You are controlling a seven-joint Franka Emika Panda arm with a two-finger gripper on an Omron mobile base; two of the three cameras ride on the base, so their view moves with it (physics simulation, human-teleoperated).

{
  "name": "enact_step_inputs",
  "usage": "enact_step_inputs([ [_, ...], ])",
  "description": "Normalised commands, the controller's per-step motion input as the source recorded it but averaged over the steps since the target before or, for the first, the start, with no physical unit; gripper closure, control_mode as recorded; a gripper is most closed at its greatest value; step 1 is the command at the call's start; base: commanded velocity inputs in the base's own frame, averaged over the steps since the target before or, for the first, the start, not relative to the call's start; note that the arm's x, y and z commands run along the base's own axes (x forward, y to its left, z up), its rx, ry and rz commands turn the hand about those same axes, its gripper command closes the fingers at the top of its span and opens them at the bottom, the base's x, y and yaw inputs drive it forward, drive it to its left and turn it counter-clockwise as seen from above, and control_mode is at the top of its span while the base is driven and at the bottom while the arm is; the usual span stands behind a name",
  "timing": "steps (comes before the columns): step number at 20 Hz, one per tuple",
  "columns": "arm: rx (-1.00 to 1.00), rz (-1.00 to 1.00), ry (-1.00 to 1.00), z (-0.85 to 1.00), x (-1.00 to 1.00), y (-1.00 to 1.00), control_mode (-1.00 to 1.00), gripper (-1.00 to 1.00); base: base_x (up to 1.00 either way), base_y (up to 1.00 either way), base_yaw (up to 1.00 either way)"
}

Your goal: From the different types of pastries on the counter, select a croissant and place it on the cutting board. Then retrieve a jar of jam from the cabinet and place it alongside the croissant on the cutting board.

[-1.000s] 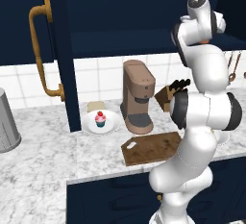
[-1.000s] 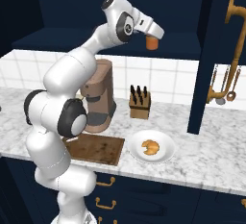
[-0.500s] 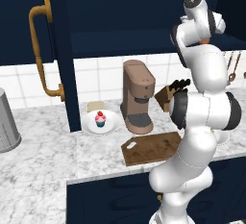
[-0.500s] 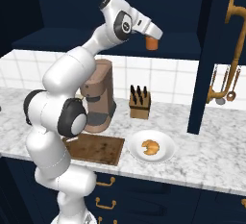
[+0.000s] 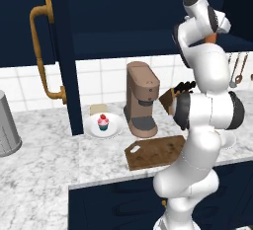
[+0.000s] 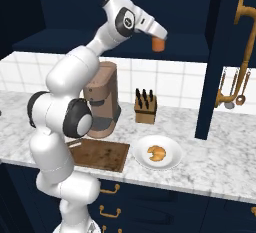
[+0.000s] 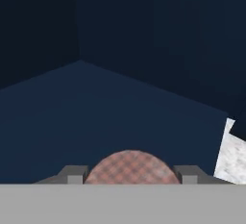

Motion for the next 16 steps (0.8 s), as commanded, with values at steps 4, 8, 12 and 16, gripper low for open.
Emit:
enact_step_inputs([
  [4,0.00,-0.06,0.09,0.44,0.00,0.00,-1.00,1.00,0.00,0.00,0.00],
  [8,0.01,0.00,0.00,0.06,0.00,0.00,-1.00,1.00,0.00,0.00,0.00],
  [12,0.01,0.15,-0.15,0.00,-0.70,0.00,-1.00,1.00,0.00,0.00,0.00],
  [16,0.00,0.21,-0.19,0.00,-0.80,0.06,-1.00,1.00,0.00,0.00,0.00],
])
